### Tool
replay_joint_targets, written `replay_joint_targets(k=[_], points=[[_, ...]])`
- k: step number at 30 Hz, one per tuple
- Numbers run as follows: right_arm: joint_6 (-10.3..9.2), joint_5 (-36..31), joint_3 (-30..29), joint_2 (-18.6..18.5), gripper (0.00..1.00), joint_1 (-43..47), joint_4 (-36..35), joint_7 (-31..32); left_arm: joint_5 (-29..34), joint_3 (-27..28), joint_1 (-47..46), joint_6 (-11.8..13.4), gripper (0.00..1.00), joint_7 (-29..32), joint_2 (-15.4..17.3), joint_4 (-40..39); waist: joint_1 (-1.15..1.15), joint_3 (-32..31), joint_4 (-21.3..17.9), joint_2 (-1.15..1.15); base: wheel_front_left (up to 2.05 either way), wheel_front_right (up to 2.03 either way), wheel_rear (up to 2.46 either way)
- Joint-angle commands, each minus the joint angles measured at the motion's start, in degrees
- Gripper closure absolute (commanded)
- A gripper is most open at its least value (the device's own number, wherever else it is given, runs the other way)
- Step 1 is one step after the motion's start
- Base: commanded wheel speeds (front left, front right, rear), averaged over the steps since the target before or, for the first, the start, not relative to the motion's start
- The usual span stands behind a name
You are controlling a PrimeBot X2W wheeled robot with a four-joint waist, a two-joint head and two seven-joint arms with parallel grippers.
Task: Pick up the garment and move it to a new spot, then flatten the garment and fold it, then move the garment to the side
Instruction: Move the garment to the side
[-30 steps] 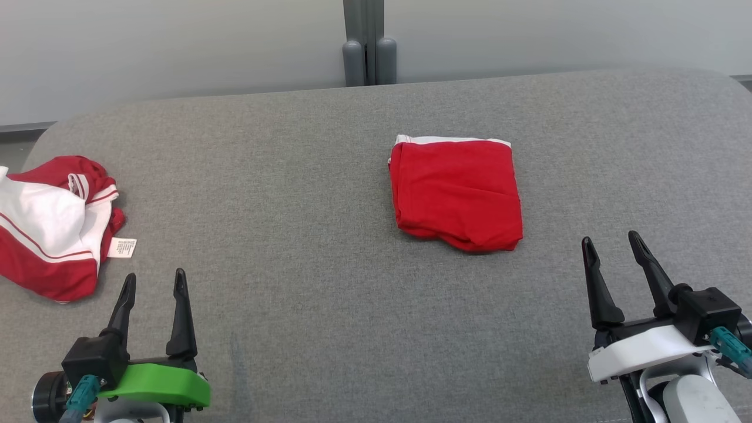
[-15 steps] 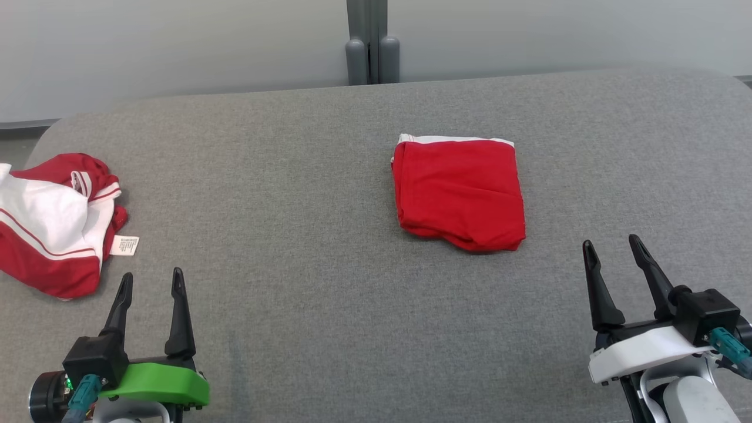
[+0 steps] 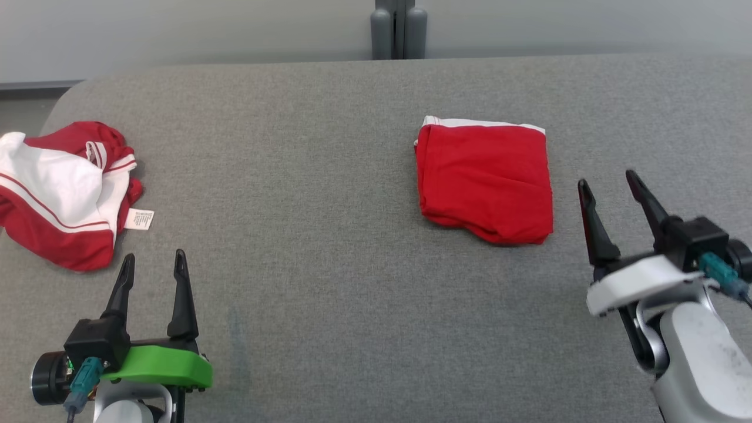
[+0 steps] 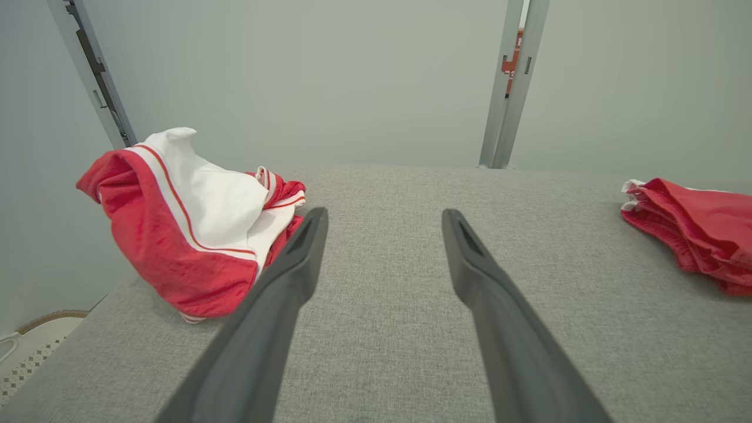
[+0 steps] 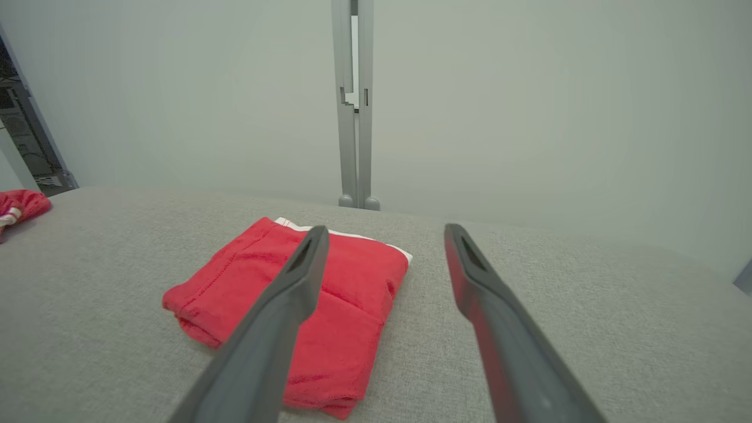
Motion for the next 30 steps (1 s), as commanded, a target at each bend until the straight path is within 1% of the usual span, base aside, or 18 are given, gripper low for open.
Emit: replay_joint_targets(k=[1, 3, 4, 7, 12, 16, 22, 27, 28, 29, 30], points=[[0.01, -0.29, 0.75, -0.62, 0.00, -3.02, 1.25, 0.45, -0.39, 0.00, -1.26, -0.24, 0.00, -0.01, 0.13, -0.09, 0.00, 2.15, 1.59, 0.00, 0.00, 0.00, 0.00], [0.01, -0.75, 1.64, -1.47, 0.00, -7.04, 3.90, 1.26, -0.63, -0.26, -1.97, -0.31, 0.00, -0.01, 0.01, -0.12, 0.00, 3.40, 2.28, 0.00, 0.00, 0.00, 0.00], [0.01, -1.01, 2.44, -2.17, 0.00, -10.81, 7.10, 2.47, -0.96, -0.56, -2.75, -0.36, 0.00, -0.01, -0.15, -0.18, 0.00, 4.81, 2.93, 0.00, 0.00, 0.00, 0.00], [0.01, -1.13, 3.49, -2.84, 0.00, -16.43, 11.97, 3.84, -1.24, -1.24, -4.04, -0.31, 0.00, -0.01, -0.29, -0.25, 0.00, 7.09, 4.08, 0.00, 0.00, 0.00, 0.00], [0.01, -0.50, 3.67, -3.29, 0.00, -21.97, 20.77, 4.94, -1.50, -2.51, -6.17, -0.20, 0.00, -0.01, -0.60, -0.22, 0.00, 10.06, 5.73, 0.00, 0.00, 0.00, 0.00], [0.01, 0.16, 3.42, -2.99, 0.00, -23.59, 27.16, 4.43, -2.13, -3.22, -7.14, 0.03, 0.00, -0.01, -0.72, 0.16, 0.00, 11.33, 6.32, 0.00, 0.00, 0.00, 0.00], [0.01, 1.79, 3.25, -2.16, 0.00, -24.99, 34.90, 3.88, -2.69, -3.87, -7.98, 0.25, 0.00, -0.01, -0.78, 0.58, 0.00, 12.49, 6.64, 0.00, 0.00, 0.00, 0.00], [0.02, 4.53, 3.87, -0.10, 0.00, -24.74, 39.41, 4.18, -3.33, -4.27, -7.98, 0.69, 0.00, -0.01, -0.80, 0.32, 0.00, 12.81, 6.37, 0.00, 0.00, 0.00, 0.00], [0.02, 5.47, 4.36, 0.42, 0.88, -24.63, 39.97, 4.34, -3.45, -4.34, -7.87, 0.82, 0.00, -0.01, -0.80, 0.30, 0.00, 12.87, 6.24, 0.00, 0.00, 0.00, 0.00], [0.02, 6.16, 4.68, 0.60, 1.00, -24.71, 40.26, 4.16, -3.55, -4.40, -7.81, 0.94, 0.00, -0.01, -0.80, 0.32, 0.00, 12.92, 6.14, 0.00, 0.00, 0.00, 0.00], [0.02, 6.68, 5.13, 0.60, 1.00, -24.94, 40.56, 3.94, -3.69, -4.48, -7.77, 1.08, 0.00, -0.01, -0.79, 0.36, 0.00, 12.97, 5.99, 0.00, 0.00, 0.00, 0.00]])
